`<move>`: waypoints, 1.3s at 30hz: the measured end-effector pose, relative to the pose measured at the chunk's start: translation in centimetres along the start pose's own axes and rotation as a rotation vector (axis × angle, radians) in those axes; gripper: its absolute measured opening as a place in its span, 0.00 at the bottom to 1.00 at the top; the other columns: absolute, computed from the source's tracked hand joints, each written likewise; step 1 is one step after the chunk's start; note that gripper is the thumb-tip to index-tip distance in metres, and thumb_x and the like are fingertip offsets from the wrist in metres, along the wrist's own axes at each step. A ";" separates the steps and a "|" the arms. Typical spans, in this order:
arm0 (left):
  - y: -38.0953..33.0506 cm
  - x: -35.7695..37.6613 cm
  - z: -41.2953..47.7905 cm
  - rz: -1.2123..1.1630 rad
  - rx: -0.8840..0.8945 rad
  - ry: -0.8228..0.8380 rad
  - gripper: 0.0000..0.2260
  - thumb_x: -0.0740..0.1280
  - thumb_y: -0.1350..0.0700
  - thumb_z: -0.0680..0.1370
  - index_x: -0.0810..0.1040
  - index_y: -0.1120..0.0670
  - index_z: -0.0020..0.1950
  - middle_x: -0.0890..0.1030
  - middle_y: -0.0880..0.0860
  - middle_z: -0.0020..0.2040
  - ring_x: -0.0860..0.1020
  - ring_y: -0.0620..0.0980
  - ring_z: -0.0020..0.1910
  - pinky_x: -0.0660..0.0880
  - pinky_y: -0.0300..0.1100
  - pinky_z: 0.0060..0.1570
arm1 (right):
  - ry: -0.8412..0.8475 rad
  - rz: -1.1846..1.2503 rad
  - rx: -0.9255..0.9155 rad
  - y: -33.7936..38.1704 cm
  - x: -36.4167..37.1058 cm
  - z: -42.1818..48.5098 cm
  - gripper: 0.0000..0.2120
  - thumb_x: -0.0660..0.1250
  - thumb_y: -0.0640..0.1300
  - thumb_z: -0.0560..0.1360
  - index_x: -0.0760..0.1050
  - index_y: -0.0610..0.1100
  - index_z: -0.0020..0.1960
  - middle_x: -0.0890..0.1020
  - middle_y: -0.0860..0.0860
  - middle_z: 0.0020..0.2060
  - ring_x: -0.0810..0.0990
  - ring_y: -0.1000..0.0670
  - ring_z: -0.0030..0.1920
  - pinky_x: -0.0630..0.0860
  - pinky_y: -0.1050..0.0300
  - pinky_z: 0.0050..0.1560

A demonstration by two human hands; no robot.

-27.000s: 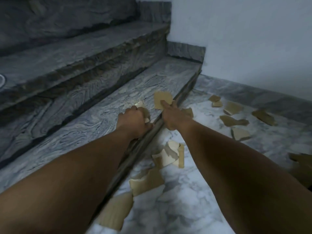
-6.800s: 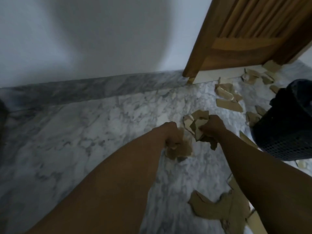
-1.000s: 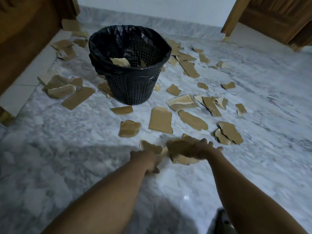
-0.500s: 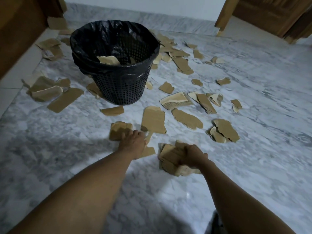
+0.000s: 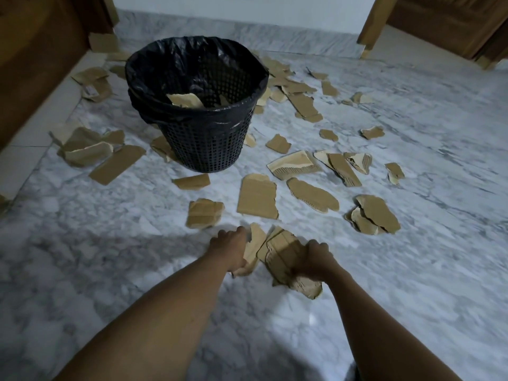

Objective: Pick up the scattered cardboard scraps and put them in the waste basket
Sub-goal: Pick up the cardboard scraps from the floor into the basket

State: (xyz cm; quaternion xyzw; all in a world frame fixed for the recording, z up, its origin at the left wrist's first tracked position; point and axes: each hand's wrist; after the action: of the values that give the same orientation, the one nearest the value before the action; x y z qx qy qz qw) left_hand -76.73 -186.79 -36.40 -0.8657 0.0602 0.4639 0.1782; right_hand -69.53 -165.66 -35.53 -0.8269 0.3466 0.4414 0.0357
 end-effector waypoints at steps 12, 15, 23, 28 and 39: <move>8.1 -5.0 4.3 -0.061 -0.239 -0.012 0.32 0.65 0.42 0.79 0.56 0.43 0.79 0.43 0.51 0.81 0.48 0.63 0.78 0.57 0.60 0.73 | 0.127 0.427 -0.071 2.4 -3.5 1.8 0.17 0.76 0.41 0.70 0.80 0.37 0.57 0.83 0.42 0.51 0.82 0.42 0.51 0.79 0.47 0.53; 8.8 -5.3 4.8 0.009 -0.198 0.011 0.35 0.68 0.42 0.77 0.58 0.46 0.80 0.55 0.54 0.78 0.57 0.64 0.75 0.65 0.57 0.70 | 0.032 0.427 -0.094 2.6 -5.5 3.3 0.16 0.77 0.39 0.69 0.81 0.36 0.55 0.83 0.43 0.49 0.82 0.41 0.51 0.79 0.44 0.55; 6.9 -5.4 5.4 -0.565 -0.069 0.056 0.25 0.75 0.55 0.75 0.74 0.55 0.69 0.78 0.52 0.64 0.77 0.50 0.60 0.74 0.42 0.54 | -0.099 0.029 -0.080 2.3 -9.4 14.8 0.36 0.76 0.54 0.65 0.74 0.41 0.69 0.75 0.40 0.66 0.72 0.38 0.68 0.69 0.43 0.69; 0.9 -6.5 9.3 -0.762 -0.094 -0.221 0.21 0.75 0.53 0.74 0.76 0.58 0.65 0.82 0.52 0.59 0.80 0.51 0.57 0.76 0.48 0.59 | -0.098 0.014 0.046 2.5 -9.9 15.0 0.42 0.71 0.59 0.67 0.61 0.44 0.76 0.63 0.42 0.72 0.60 0.38 0.72 0.62 0.38 0.69; -5.7 -3.9 13.3 -0.176 -0.598 -0.173 0.42 0.73 0.42 0.72 0.55 0.51 0.79 0.60 0.60 0.74 0.65 0.65 0.70 0.70 0.56 0.65 | -0.045 0.386 0.078 3.4 -8.7 10.9 0.17 0.60 0.51 0.72 0.71 0.48 0.59 0.77 0.50 0.54 0.73 0.43 0.61 0.59 0.44 0.62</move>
State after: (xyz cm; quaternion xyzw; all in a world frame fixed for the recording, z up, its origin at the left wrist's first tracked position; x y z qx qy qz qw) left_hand -87.80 -176.85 -38.51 -0.8388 -0.1694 0.5159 -0.0402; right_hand -82.51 -159.53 -34.74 -0.7331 0.5146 0.4446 -0.0098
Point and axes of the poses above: each hand's wrist, its own z-axis towards the middle knuckle, its own x-axis out of the palm, y = z × x
